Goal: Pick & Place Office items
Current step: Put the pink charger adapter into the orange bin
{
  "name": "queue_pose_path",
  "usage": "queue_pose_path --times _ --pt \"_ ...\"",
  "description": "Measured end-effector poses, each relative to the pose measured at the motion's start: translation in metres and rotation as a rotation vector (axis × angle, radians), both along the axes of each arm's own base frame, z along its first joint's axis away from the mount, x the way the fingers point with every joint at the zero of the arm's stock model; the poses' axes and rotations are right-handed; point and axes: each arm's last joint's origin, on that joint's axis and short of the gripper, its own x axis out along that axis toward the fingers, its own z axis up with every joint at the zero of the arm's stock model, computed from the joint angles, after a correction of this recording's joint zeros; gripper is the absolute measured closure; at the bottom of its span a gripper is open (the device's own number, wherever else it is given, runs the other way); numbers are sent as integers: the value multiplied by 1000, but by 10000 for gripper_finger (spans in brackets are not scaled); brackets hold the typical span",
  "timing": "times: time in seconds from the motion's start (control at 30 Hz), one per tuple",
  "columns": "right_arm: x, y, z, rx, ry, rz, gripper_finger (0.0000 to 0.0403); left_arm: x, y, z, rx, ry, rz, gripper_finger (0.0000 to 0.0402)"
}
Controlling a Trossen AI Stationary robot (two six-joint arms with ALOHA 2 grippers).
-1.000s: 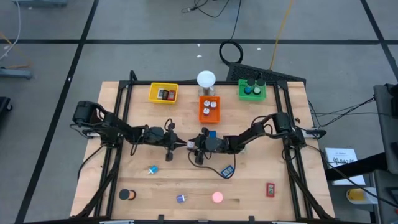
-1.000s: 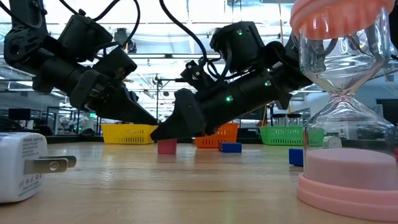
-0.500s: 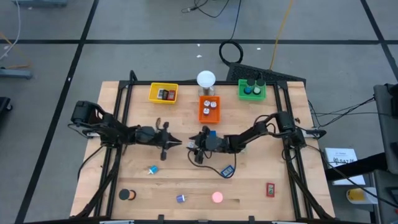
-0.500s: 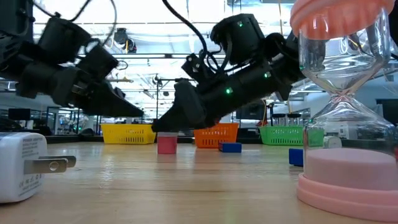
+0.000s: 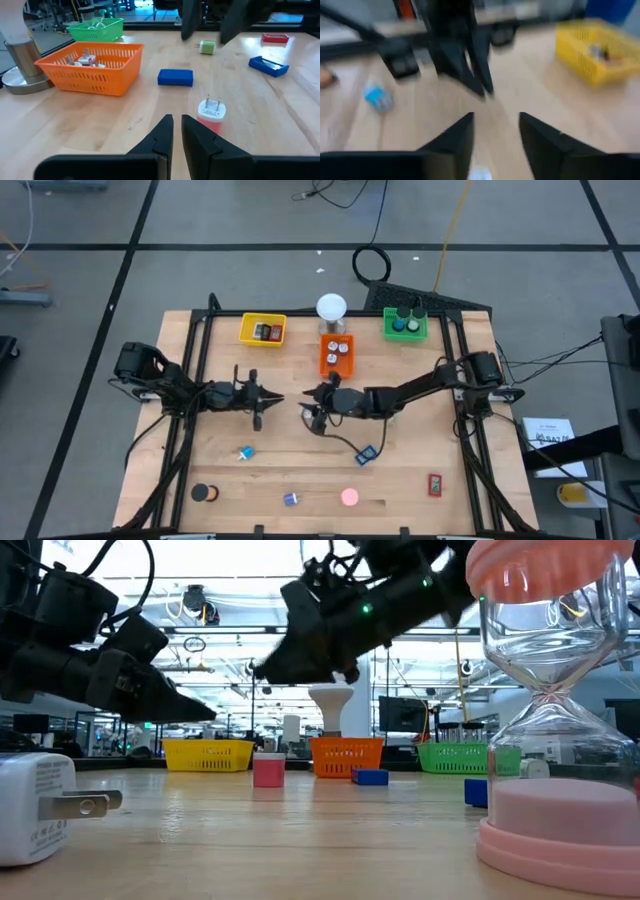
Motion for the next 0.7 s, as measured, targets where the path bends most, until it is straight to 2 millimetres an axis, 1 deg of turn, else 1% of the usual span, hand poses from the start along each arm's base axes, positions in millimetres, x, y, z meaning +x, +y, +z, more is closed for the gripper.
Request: queue_pose_path --times 0.1,0.17,0.23,0.3,0.37,0.43,0.57,0.7 --pt "7 -5 11 101 149 -27 332 1 0 0 -1 -3 0 360" --pt "11 -8 17 130 242 -65 363 1 0 1 -1 -4 0 360" --pt "16 -10 22 135 301 -79 377 1 0 0 -1 -4 -1 360" --pt "18 -10 27 139 351 -82 377 1 0 0 -2 -4 -1 360" --pt "23 -8 33 176 347 -42 363 1 0 0 -1 -4 -2 360" --pt "24 -6 34 216 359 -8 340 1 0 0 -2 -4 -2 360" --pt "22 -5 31 255 388 17 277 1 0 0 -3 -4 -5 360" --pt "24 -5 20 247 423 9 208 1 0 0 -3 -4 -5 360"
